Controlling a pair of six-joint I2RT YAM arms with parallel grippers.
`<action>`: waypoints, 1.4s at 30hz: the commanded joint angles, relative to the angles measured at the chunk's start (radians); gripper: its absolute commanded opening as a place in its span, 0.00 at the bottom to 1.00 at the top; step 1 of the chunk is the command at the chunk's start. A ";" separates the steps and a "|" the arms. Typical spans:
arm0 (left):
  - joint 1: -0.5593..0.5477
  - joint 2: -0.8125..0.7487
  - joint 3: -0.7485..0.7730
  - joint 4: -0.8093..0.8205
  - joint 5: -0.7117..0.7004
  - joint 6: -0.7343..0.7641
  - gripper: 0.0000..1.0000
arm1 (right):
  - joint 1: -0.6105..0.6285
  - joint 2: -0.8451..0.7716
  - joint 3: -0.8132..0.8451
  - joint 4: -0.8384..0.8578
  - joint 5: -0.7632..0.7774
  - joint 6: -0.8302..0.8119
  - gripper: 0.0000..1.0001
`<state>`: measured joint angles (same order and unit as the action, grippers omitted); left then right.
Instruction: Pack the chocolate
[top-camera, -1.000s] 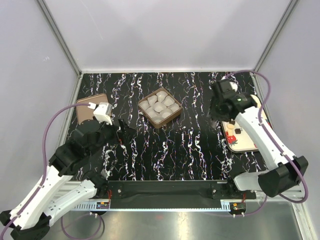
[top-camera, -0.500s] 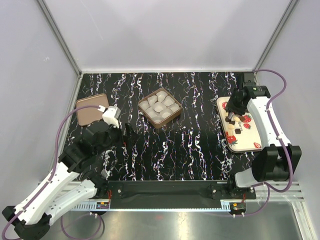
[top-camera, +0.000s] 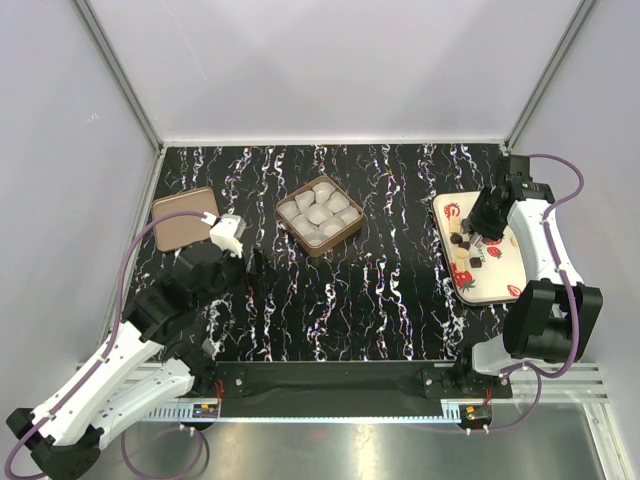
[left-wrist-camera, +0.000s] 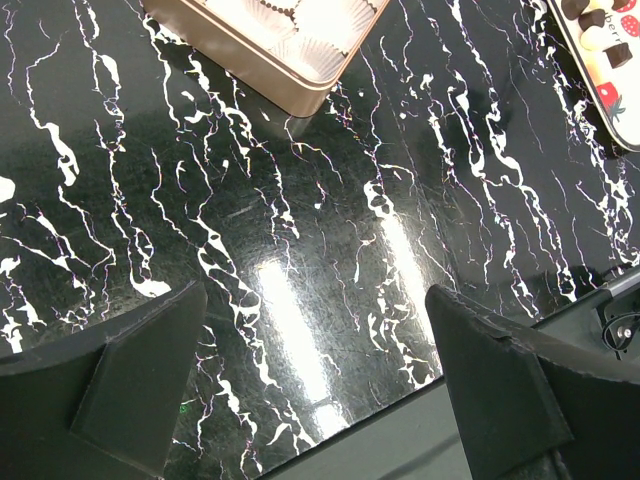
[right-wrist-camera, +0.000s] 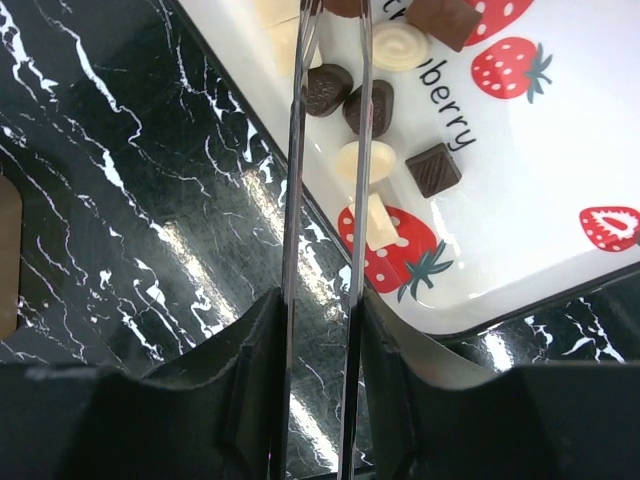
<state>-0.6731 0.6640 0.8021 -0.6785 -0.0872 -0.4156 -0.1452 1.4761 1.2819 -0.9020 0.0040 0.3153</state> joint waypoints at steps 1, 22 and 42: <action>0.001 0.002 -0.001 0.051 -0.003 0.020 0.99 | 0.001 -0.007 -0.003 0.052 -0.041 -0.035 0.42; 0.001 -0.003 -0.001 0.048 -0.008 0.020 0.99 | -0.002 0.003 -0.036 0.058 0.022 -0.070 0.49; 0.001 0.006 0.006 0.046 -0.023 0.023 0.99 | -0.017 0.052 -0.018 0.091 -0.001 -0.076 0.36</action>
<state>-0.6731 0.6666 0.8013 -0.6785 -0.0910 -0.4141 -0.1574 1.5551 1.2392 -0.8272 0.0063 0.2493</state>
